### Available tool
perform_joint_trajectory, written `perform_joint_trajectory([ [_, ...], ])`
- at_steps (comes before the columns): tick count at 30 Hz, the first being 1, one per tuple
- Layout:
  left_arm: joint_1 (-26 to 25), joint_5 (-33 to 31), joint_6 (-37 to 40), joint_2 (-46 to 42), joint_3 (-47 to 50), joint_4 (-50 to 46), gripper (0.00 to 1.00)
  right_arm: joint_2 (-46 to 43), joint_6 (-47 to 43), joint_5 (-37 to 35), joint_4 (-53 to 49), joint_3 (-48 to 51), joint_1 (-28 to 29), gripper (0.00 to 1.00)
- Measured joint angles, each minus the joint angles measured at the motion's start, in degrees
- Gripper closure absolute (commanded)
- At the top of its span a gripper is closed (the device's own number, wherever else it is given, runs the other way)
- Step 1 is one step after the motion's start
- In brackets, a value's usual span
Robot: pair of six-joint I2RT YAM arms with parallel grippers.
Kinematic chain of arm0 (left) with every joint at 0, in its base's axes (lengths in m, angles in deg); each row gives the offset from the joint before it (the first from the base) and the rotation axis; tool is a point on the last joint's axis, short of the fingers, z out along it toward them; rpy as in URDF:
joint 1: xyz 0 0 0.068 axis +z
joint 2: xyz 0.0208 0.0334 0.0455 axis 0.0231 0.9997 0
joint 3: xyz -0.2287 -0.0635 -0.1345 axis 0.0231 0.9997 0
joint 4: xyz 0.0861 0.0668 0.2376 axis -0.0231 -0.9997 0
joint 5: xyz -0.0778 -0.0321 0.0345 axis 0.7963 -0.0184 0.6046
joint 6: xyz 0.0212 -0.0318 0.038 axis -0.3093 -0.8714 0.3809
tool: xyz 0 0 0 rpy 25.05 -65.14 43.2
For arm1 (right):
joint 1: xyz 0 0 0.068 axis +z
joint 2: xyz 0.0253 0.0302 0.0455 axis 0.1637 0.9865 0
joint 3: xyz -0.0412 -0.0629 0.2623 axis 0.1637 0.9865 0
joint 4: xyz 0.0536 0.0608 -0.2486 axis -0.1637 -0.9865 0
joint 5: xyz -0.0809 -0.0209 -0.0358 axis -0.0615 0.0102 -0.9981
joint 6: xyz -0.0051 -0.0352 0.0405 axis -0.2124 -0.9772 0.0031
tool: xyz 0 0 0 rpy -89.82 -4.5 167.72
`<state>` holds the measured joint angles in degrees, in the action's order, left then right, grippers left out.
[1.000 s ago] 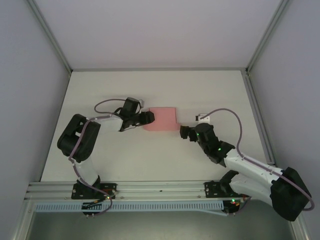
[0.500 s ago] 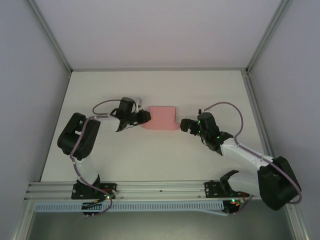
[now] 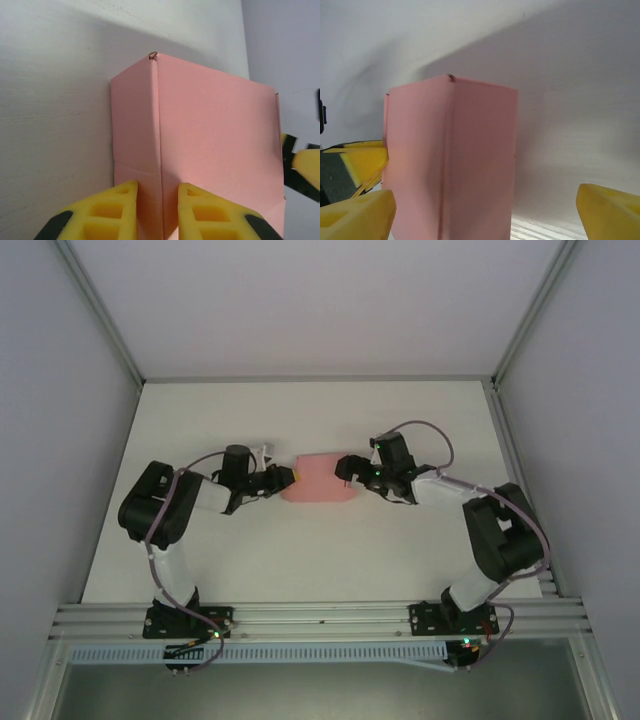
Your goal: Assemble paper box
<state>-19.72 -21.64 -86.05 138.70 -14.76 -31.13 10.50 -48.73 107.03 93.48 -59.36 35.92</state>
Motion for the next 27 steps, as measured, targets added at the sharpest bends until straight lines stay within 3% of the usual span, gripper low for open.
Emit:
perform_joint_trajectory([
  [4,0.07,0.76,-0.11,0.09,0.39,0.63,0.83,5.11,3.04,5.53,3.98,-0.79,0.0,0.32],
  [6,0.04,0.68,0.11,0.09,0.39,0.44,0.8,6.36,4.28,7.37,5.62,-1.09,0.0,0.47],
  [10,0.31,0.24,1.07,-0.02,0.31,0.24,0.65,6.45,5.31,9.49,7.13,-1.18,-0.5,0.51],
  [13,0.31,-0.28,2.97,-1.03,-0.24,-1.73,0.46,5.95,5.55,10.45,7.13,-1.16,-0.81,0.61],
  [15,0.26,-0.81,5.07,-2.64,-1.09,-3.72,0.23,4.68,5.35,10.62,7.08,-0.92,-1.03,0.61],
  [16,0.15,-1.46,6.64,-4.02,-1.79,-5.27,0.07,3.8,5.31,10.67,6.99,-0.68,-1.2,0.61],
  [17,0.02,-2.12,8.33,-5.46,-2.47,-6.62,0.0,2.95,5.27,10.67,6.8,-0.5,-1.42,0.6],
  [23,-3.82,-8.9,25.29,-18.27,-6.69,-15.67,0.0,-3.17,4.9,10.62,3.08,-0.2,-3.52,0.57],
  [27,-12.66,-15.37,43.54,-26.23,-8.33,-22.43,0.0,-5.88,5.66,12.26,-2.93,-1.01,-5.92,0.55],
])
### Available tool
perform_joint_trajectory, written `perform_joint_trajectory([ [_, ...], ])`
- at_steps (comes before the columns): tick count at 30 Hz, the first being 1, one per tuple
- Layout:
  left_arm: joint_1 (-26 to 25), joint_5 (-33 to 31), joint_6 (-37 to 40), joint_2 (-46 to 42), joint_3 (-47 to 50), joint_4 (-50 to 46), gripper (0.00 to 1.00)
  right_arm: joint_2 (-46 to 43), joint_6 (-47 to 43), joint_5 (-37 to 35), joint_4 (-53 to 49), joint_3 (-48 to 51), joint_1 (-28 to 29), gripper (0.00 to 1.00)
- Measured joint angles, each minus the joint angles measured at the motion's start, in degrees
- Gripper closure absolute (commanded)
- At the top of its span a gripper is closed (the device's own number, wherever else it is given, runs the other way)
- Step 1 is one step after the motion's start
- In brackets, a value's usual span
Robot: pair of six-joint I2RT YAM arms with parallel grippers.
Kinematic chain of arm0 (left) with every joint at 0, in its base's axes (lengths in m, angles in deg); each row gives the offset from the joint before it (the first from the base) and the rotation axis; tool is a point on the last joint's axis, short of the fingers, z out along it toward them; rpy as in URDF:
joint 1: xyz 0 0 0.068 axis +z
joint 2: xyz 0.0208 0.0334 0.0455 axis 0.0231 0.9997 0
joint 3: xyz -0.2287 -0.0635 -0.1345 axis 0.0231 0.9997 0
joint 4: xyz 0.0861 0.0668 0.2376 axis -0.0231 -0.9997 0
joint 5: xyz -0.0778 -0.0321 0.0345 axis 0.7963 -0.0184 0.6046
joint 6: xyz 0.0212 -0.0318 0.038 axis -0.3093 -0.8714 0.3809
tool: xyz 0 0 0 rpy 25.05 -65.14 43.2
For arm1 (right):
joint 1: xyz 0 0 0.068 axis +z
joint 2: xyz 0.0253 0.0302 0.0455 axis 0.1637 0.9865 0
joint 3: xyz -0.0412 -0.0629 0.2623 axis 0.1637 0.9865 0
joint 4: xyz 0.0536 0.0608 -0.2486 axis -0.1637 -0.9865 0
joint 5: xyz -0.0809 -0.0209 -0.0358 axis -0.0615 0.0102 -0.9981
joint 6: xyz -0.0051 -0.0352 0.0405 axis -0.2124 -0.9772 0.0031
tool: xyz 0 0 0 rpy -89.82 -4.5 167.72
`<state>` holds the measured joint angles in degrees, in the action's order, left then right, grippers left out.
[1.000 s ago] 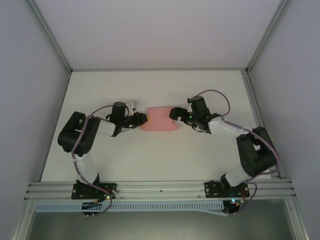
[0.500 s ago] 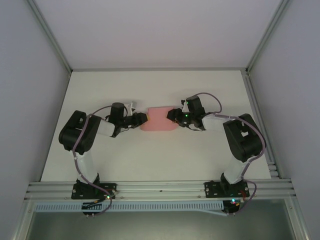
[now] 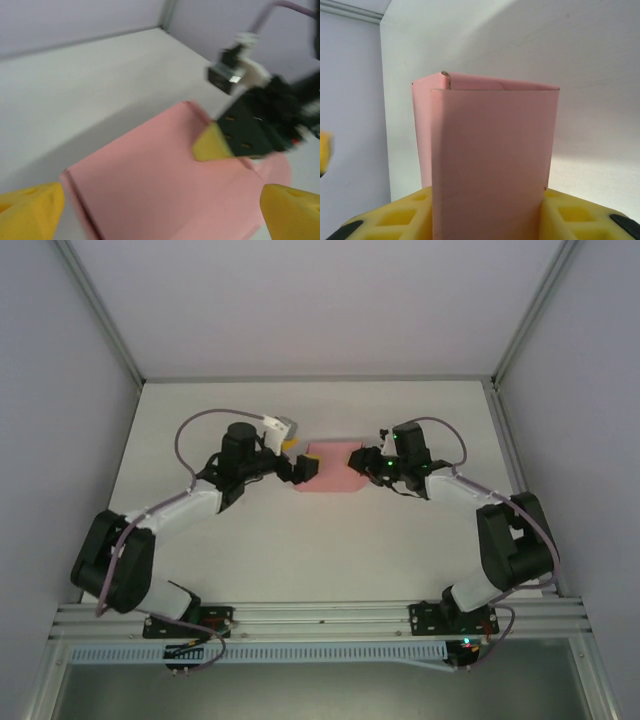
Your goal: Assemble paper box
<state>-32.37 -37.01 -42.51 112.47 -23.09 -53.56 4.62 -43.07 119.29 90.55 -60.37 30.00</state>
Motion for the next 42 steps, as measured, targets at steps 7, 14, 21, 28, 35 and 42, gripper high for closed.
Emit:
perform_joint_trajectory([
  [7,-16.83,-15.37,24.61,-0.24,-6.12,-14.78,0.0,-3.89,0.98,4.87,-14.6,-5.75,-3.52,0.49],
  [14,-21.46,-28.15,34.62,4.83,-10.51,-23.58,0.0,-9.09,1.07,8.37,-25.42,-11.08,-5.2,0.59],
  [21,-22.4,-31.39,34.6,4.94,-5.09,-18.75,0.0,-7.65,-2.03,6.08,-33.27,-12.37,-5.33,0.54],
  [28,-22.38,-32.65,29.14,10.45,-3.87,-6.93,0.0,-7.1,-2.21,4.66,-32.26,-11.91,-5.33,0.54],
  [35,-22.25,-32.85,22.47,16.24,-4.09,3.08,0.0,-6.23,-0.63,3.63,-27.89,-8.98,-5.33,0.55],
  [42,-22.14,-33.68,21.0,18.34,-3.13,14.82,0.12,-5.73,1.66,3.63,-23.85,-7.37,-5.33,0.55],
])
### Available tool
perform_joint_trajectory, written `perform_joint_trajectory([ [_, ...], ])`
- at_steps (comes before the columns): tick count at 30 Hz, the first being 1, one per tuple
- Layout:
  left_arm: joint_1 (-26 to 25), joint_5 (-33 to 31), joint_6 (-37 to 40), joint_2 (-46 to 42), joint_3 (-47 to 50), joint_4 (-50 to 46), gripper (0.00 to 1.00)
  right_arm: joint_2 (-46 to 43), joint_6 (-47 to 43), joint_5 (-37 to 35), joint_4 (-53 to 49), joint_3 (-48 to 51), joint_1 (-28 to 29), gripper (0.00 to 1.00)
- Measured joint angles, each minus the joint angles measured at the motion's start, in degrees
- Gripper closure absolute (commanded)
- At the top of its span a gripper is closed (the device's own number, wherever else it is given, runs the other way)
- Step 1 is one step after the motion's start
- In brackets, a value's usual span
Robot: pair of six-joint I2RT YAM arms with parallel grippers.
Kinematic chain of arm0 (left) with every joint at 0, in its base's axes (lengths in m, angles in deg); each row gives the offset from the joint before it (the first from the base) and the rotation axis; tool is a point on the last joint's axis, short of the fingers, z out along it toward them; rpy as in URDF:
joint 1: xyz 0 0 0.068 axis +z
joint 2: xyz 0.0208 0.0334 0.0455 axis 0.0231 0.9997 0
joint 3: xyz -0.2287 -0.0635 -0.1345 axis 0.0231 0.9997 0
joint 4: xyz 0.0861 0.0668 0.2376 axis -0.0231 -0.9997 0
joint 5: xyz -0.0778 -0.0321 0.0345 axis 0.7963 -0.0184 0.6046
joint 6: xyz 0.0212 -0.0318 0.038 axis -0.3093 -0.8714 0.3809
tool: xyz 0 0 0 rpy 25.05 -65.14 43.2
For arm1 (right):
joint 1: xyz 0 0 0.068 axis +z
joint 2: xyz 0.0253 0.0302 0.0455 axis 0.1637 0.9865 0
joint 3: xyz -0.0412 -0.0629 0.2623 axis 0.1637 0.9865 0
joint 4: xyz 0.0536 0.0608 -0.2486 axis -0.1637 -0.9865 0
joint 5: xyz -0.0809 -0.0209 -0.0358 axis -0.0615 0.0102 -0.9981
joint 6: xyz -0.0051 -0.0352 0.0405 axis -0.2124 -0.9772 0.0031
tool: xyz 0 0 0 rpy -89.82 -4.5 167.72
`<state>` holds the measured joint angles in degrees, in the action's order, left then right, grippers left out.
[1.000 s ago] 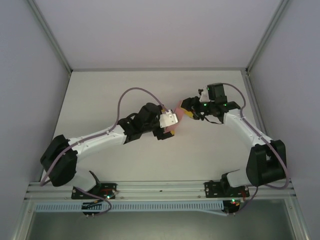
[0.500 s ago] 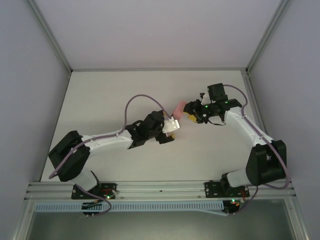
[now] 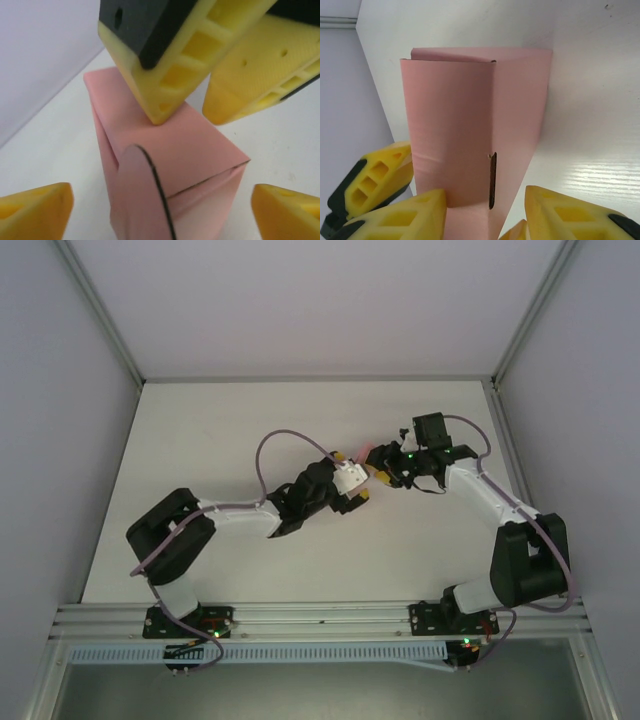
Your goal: Assemble paper box
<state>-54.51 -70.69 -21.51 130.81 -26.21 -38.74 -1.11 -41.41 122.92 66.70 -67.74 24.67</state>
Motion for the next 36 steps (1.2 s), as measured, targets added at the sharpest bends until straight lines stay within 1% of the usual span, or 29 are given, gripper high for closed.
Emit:
perform_joint_trajectory([
  [5,0.02,-0.7,0.5,3.52,0.33,4.7,0.12,0.0,3.5,0.48,4.74,2.03,0.0,0.58],
  [9,0.24,-1.25,0.85,5.03,0.7,6.03,0.26,0.0,6.67,1.11,8.72,3.63,0.0,0.58],
  [11,0.61,-1.75,0.79,5.03,1.33,7.34,0.34,-0.02,7.56,1.11,9.62,3.8,0.0,0.58],
  [13,0.96,-2.58,1.05,5.03,2.19,8.66,0.4,-0.24,8.15,1.09,9.86,3.8,0.0,0.58],
  [14,1.22,-2.97,1.03,5.03,2.82,9.44,0.45,-0.55,8.37,1.09,9.84,3.8,0.0,0.57],
  [15,1.44,-3.5,1.18,5.03,3.45,10.14,0.45,-0.87,8.5,1.09,9.84,3.8,0.0,0.57],
  [16,1.7,-4.02,1.36,5.03,4.02,10.71,0.48,-1.31,8.52,1.09,9.84,3.8,0.02,0.57],
  [17,1.92,-4.55,1.36,5.03,4.44,11.26,0.53,-1.88,8.55,1.07,9.81,3.8,0.02,0.56],
  [19,2.29,-5.31,1.86,5.01,4.7,11.65,0.54,-3.02,8.57,1.07,9.81,3.85,0.0,0.53],
  [22,2.67,-5.57,3.26,4.24,4.74,10.64,0.58,-4.79,8.02,0.68,9.33,3.96,-0.07,0.48],
  [24,2.89,-5.31,4.87,2.6,4.74,7.87,0.58,-5.73,6.1,-0.04,8.0,3.93,-0.37,0.39],
  [27,4.07,-0.35,7.69,-2.05,3.17,-3.15,0.56,-7.39,0.2,-2.56,5.27,3.89,-1.11,0.33],
  [29,6.47,6.97,9.99,-4.96,-1.18,-15.37,0.52,-8.96,-5.05,-4.52,3.91,3.87,-1.33,0.31],
  [30,8.24,11.74,12.04,-5.88,-4.74,-22.88,0.51,-9.79,-7.41,-5.22,3.65,3.89,-1.38,0.3],
  [31,9.99,16.22,14.32,-6.34,-8.7,-30.08,0.52,-10.84,-9.92,-5.86,3.61,3.89,-1.38,0.29],
  [33,12.48,21.9,18.95,-6.45,-15.15,-41.07,0.55,-13.05,-14.1,-6.03,4.17,4.0,-1.38,0.27],
  [34,13.46,23.58,21.35,-6.45,-17.84,-46.23,0.56,-14.27,-16.09,-5.88,5.11,4.26,-1.38,0.27],
  [36,13.94,24.72,24.28,-6.03,-21.38,-54.18,0.56,-16.02,-18.86,-5.22,6.97,5.09,-1.38,0.26],
])
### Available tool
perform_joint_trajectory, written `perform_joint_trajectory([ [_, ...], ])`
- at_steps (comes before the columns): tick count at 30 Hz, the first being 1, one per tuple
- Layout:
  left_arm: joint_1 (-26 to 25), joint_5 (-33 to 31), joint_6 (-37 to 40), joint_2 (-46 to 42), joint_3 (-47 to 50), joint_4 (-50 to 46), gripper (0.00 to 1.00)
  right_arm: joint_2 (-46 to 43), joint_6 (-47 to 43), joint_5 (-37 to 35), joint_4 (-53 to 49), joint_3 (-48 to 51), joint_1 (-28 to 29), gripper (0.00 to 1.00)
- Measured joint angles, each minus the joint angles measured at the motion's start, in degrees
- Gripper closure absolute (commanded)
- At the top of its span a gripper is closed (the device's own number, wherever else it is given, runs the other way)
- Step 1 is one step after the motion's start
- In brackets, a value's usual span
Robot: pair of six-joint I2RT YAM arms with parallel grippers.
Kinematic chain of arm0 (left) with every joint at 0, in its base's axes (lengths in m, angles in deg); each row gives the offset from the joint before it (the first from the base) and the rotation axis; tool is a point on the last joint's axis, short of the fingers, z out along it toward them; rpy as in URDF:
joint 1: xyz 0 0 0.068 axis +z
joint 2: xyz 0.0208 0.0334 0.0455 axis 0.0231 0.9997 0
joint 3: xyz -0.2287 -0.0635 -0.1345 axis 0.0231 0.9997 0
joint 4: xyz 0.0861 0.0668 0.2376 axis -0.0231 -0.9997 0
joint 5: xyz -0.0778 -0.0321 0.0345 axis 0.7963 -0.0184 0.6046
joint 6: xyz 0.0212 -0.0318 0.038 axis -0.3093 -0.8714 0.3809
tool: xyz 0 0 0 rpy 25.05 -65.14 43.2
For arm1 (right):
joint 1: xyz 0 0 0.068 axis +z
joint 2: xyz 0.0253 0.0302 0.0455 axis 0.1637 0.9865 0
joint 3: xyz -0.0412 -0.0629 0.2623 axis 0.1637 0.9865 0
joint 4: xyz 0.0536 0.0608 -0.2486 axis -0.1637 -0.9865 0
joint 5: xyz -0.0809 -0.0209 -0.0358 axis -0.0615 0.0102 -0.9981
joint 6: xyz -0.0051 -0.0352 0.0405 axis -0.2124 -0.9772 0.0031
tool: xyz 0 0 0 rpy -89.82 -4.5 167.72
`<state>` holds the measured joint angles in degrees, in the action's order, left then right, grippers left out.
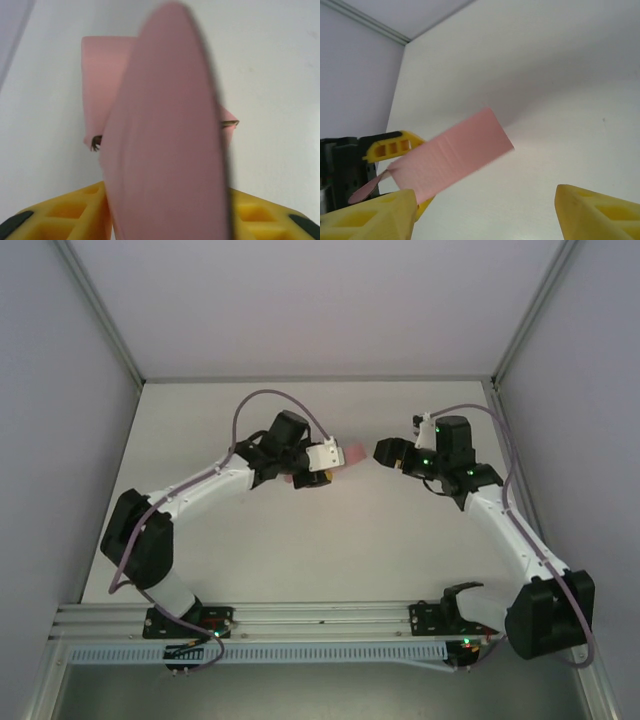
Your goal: Assemble paper box
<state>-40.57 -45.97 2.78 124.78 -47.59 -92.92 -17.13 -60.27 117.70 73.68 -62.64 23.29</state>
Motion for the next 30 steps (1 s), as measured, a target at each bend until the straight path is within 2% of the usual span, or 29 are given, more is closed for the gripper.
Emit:
perform_joint_trajectory([
  [4,-0.55,-0.35,2.47,6.8,-8.85,-15.15,0.54,-0.94,-2.89,-0.44,1.16,1.16,0.0,0.25],
  [6,-0.83,-0.92,3.5,9.84,-11.72,-18.27,0.5,-0.52,-3.87,-0.94,0.59,1.27,0.0,0.25],
  [13,-3.72,-6.38,5.05,18.03,-19.91,-31.36,0.52,0.96,-5.33,-2.12,-2.12,1.66,0.0,0.26],
  [16,-4.52,-7.78,5.2,20.57,-23.71,-33.16,0.5,0.96,-5.53,-3.04,-2.51,2.08,0.0,0.26],
  [19,-4.61,-7.93,6.25,22.6,-24.81,-33.46,0.38,0.92,-6.27,-3.8,-3.1,2.54,0.0,0.26],
  [23,-3.54,-6.67,7.61,24.2,-24.81,-34.03,0.36,0.59,-8.52,-3.74,-3.1,4.0,0.0,0.28],
  [26,-2.14,-5.16,8.24,24.3,-24.81,-34.69,0.34,-0.44,-10.51,-1.88,-0.26,7.13,0.0,0.29],
  [27,-1.57,-4.68,8.59,24.3,-24.81,-34.86,0.31,-0.76,-10.93,-0.85,1.29,8.39,0.0,0.29],
  [30,-0.5,-3.45,9.44,24.3,-24.55,-34.95,0.28,-0.74,-11.96,1.88,4.83,10.64,0.04,0.3],
])
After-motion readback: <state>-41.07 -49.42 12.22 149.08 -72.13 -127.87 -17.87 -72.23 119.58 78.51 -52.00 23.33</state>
